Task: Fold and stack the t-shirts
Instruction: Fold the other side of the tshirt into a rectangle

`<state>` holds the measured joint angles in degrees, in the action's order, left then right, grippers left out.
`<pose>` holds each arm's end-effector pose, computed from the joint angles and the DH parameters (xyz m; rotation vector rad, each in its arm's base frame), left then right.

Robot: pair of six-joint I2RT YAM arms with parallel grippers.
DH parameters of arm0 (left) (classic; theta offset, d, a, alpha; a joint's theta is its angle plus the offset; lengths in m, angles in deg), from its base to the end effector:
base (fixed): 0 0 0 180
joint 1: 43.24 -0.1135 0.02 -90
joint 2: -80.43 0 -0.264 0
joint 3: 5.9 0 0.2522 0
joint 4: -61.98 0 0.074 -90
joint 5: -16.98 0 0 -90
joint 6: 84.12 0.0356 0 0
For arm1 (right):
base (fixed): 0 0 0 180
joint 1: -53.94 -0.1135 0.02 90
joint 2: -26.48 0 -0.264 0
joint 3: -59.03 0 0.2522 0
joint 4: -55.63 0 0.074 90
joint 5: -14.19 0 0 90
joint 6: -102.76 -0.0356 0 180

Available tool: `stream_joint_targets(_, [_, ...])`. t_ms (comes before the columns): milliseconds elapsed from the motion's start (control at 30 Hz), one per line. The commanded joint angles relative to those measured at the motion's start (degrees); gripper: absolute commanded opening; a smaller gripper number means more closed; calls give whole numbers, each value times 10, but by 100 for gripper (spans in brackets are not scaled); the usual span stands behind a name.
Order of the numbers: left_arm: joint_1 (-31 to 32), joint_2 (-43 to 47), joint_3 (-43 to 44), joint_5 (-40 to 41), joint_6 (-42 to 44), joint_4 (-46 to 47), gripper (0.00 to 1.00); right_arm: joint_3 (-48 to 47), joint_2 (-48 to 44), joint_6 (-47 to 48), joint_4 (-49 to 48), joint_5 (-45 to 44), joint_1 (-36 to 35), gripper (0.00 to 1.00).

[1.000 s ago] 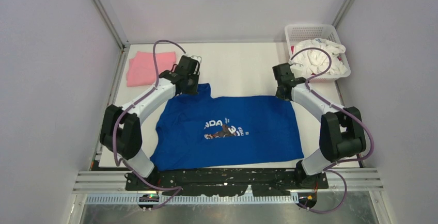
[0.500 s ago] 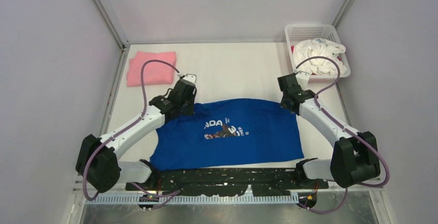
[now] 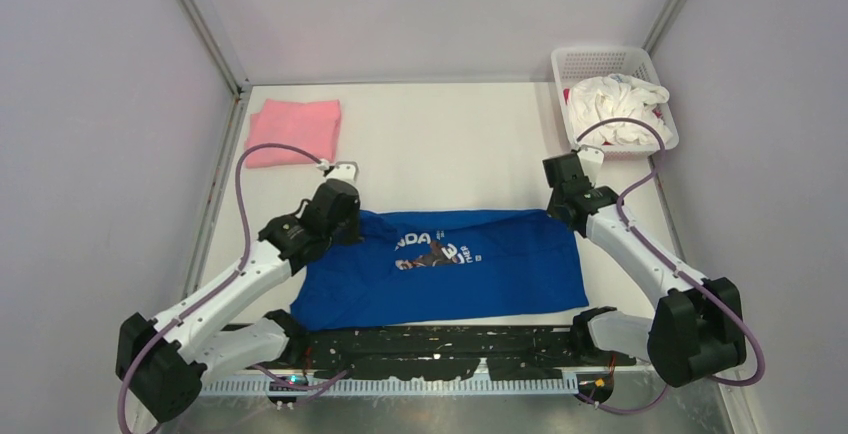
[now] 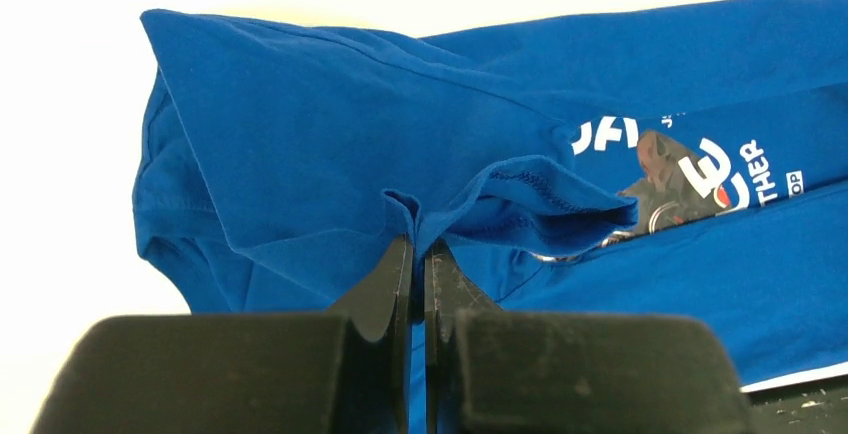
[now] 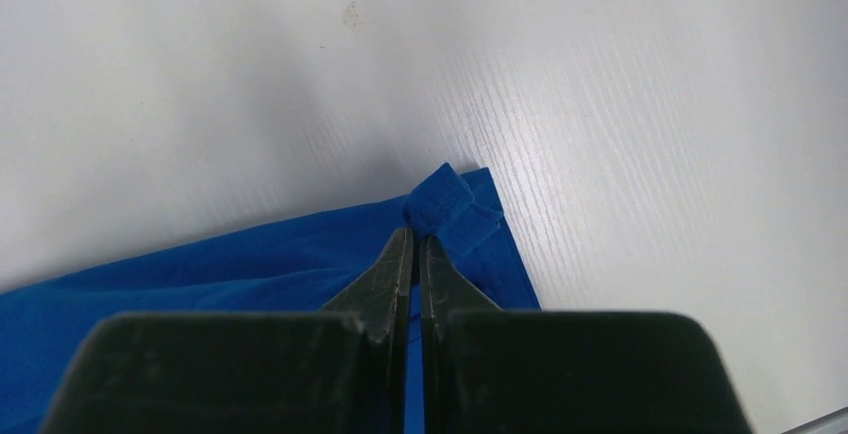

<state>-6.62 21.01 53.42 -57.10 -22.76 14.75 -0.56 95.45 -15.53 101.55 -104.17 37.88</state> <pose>0.1754 -0.1182 0.2608 0.0357 2.3667 -0.2194 0.2296 0.0485 0.2322 0.4422 2.3565 -0.2774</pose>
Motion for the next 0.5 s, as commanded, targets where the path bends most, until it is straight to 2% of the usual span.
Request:
stream_joint_targets(0, [11, 54, -21, 17, -30, -29, 0, 11, -22, 11, -7, 0, -2, 6])
stream_joint_targets(267, [26, 130, -53, 8, -59, -69, 0, 30, -41, 24, -14, 5, -2, 6])
stream_joint_targets(467, [52, 156, -87, -41, -84, -76, 0, 53, -46, 22, -39, 21, -2, 8])
